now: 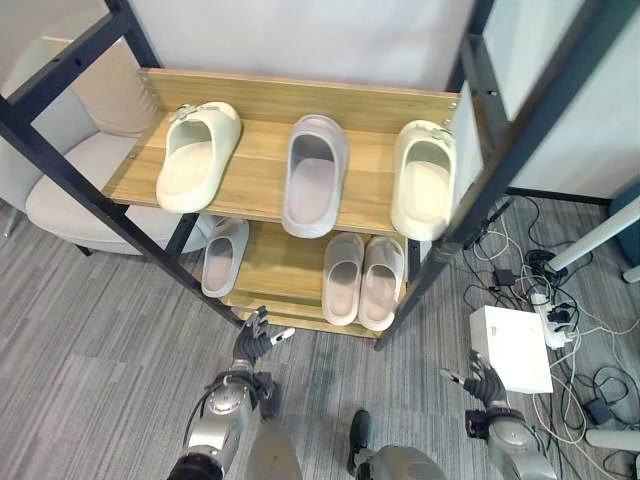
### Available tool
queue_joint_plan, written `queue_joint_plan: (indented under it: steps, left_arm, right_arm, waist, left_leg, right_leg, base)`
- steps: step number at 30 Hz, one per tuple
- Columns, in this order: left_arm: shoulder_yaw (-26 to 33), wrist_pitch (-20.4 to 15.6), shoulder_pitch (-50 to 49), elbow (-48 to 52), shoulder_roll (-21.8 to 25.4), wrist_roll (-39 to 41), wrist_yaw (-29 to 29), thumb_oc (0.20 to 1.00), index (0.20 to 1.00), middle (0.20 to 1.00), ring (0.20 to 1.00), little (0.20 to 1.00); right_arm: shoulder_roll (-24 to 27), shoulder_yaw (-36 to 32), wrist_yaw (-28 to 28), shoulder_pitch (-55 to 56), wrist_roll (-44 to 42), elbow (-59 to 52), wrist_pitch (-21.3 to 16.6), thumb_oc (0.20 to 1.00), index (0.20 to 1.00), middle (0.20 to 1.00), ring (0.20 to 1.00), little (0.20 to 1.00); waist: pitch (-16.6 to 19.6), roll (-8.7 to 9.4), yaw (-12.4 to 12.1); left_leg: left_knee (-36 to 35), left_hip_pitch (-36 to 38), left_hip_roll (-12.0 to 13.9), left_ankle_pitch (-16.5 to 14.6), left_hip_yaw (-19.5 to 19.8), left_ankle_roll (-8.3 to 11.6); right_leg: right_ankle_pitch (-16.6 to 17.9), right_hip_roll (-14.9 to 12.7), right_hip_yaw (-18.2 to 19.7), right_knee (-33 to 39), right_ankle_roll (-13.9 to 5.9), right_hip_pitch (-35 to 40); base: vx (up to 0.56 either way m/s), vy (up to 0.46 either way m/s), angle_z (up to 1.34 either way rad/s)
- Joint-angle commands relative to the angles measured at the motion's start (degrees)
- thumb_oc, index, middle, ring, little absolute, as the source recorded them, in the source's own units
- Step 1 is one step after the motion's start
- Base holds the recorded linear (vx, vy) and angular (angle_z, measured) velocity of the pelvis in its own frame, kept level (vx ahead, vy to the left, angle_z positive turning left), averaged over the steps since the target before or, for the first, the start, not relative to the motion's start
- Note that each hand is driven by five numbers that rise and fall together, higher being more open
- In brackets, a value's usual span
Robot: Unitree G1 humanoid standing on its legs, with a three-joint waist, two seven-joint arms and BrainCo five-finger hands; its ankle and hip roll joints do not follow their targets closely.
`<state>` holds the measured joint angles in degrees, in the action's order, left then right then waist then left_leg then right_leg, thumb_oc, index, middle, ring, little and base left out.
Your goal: Arrange the slippers neatly on the shoe rack.
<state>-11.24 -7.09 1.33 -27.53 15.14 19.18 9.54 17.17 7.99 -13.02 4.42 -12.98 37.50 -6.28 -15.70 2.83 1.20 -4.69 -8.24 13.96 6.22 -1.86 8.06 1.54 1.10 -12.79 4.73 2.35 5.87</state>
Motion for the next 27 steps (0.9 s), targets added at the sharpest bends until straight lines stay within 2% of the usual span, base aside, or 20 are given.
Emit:
queue_joint_plan:
  steps: [1, 7, 12, 13, 14, 18, 19, 20, 23, 27]
  left_arm:
    - [-0.6, -3.1, -0.4, 4.5, 1.2, 0.4, 0.6, 1.000, 1.000, 1.000, 1.000, 1.000]
    - [-0.9, -3.0, -0.3, 4.8, 2.3, -0.3, -0.1, 1.000, 1.000, 1.000, 1.000, 1.000]
    - [-0.4, -2.7, -1.0, 4.1, 2.5, -0.9, -0.2, 1.000, 1.000, 1.000, 1.000, 1.000]
    - [-0.3, -2.7, -1.5, 4.3, 2.3, -1.8, -0.3, 1.000, 1.000, 1.000, 1.000, 1.000]
    - [-0.3, -2.7, -1.6, 4.3, 2.3, -1.8, -0.3, 1.000, 1.000, 1.000, 1.000, 1.000]
    - [-0.8, -3.3, -1.9, 4.8, 2.1, -3.6, 0.0, 1.000, 1.000, 1.000, 1.000, 1.000]
    - [-0.9, -3.3, -1.9, 4.8, 2.0, -3.6, 0.0, 1.000, 1.000, 1.000, 1.000, 1.000]
    - [-1.4, -3.6, -1.6, 4.6, 1.9, -4.6, 0.1, 1.000, 1.000, 1.000, 1.000, 1.000]
    - [-2.3, -4.0, -1.1, 4.1, 2.0, -5.8, 0.6, 1.000, 1.000, 1.000, 1.000, 1.000]
    - [-3.5, -4.8, -1.0, 5.1, 2.5, -6.4, 0.5, 1.000, 1.000, 1.000, 1.000, 1.000]
  right_arm:
    - [2.0, -1.9, 0.3, 0.6, -0.8, -3.2, -2.3, 1.000, 1.000, 1.000, 1.000, 1.000]
    - [0.7, -0.4, 1.0, -0.4, 0.0, -4.2, -2.1, 1.000, 1.000, 1.000, 1.000, 1.000]
    - [1.7, 2.4, 0.8, -0.8, 7.1, -8.7, -1.1, 1.000, 1.000, 1.000, 1.000, 1.000]
    - [3.8, 4.2, 1.4, 0.5, 14.5, -18.0, -0.8, 1.000, 1.000, 1.000, 1.000, 1.000]
    - [3.8, 4.2, 1.4, 0.7, 14.6, -18.2, -0.7, 1.000, 1.000, 1.000, 1.000, 1.000]
    - [8.0, 5.2, 4.1, 5.2, 21.0, -38.3, -2.5, 1.000, 1.000, 1.000, 1.000, 1.000]
    - [8.1, 5.1, 4.3, 5.5, 21.0, -38.7, -2.4, 1.000, 1.000, 1.000, 1.000, 1.000]
    - [9.8, 5.7, 6.1, 7.5, 21.6, -47.3, -3.6, 1.000, 1.000, 1.000, 1.000, 1.000]
    - [12.0, 5.7, 7.9, 9.4, 19.6, -59.8, -5.9, 1.000, 1.000, 1.000, 1.000, 1.000]
    - [16.1, 3.3, 7.6, 8.5, 17.4, -71.0, -8.8, 1.000, 1.000, 1.000, 1.000, 1.000]
  waist:
    - [1.8, -0.43, -0.8]
    - [3.5, 0.22, -1.2]
    - [4.7, 0.57, -1.4]
    - [5.1, 0.65, -1.2]
    - [5.1, 0.62, -1.2]
    - [5.4, 0.46, -0.2]
    - [5.5, 0.40, -0.3]
    - [5.7, 0.25, 0.4]
    - [6.2, -0.02, 1.4]
    - [7.0, -0.24, 2.3]
  left_leg:
    - [1.6, 4.5, -3.1, -0.9, -0.4, -1.05]
    - [0.8, 7.1, -5.5, -3.1, -1.7, -2.41]
    - [-0.1, 8.7, -6.8, -4.5, -2.9, -3.51]
    - [-0.3, 9.4, -7.2, -5.2, -3.2, -3.98]
    - [-0.3, 9.5, -7.2, -5.2, -3.3, -3.99]
    - [-0.3, 10.3, -7.5, -5.8, -3.7, -4.24]
    - [-0.3, 10.3, -7.5, -5.9, -3.7, -4.24]
    - [-0.3, 10.6, -7.5, -6.1, -3.9, -4.20]
    - [-0.3, 10.8, -7.5, -6.3, -4.1, -4.22]
    - [-0.3, 11.0, -7.4, -6.3, -4.3, -4.30]
  right_leg:
    - [-8.0, -6.2, 1.3, -2.2, -7.26, 1.7]
    - [-6.7, -8.3, 3.1, -2.7, -8.63, 1.1]
    - [-5.8, -9.3, 3.8, -1.5, -9.56, 1.2]
    - [-5.6, -9.6, 4.0, -1.1, -9.92, 1.3]
    - [-5.6, -9.6, 4.0, -1.1, -9.93, 1.4]
    - [-5.4, -9.8, 4.4, -0.8, -10.26, 1.3]
    - [-5.4, -9.8, 4.4, -0.8, -10.27, 1.4]
    - [-5.2, -9.9, 4.6, -0.7, -10.42, 1.3]
    - [-5.0, -9.8, 5.1, -0.3, -10.53, 1.2]
    - [-4.6, -9.7, 5.6, -0.1, -10.75, 0.9]
  base:
    - [0.12, 0.125, -0.15]
    - [0.10, 0.168, 0.02]
    - [0.05, 0.105, -0.04]
    - [0.02, 0.053, -0.17]
    - [0.02, 0.072, -0.20]
    - [0.00, 0.028, -0.06]
    - [-0.02, 0.034, -0.03]
    - [-0.03, 0.033, -0.06]
    - [-0.03, 0.037, -0.09]
    - [-0.02, 0.026, -0.14]
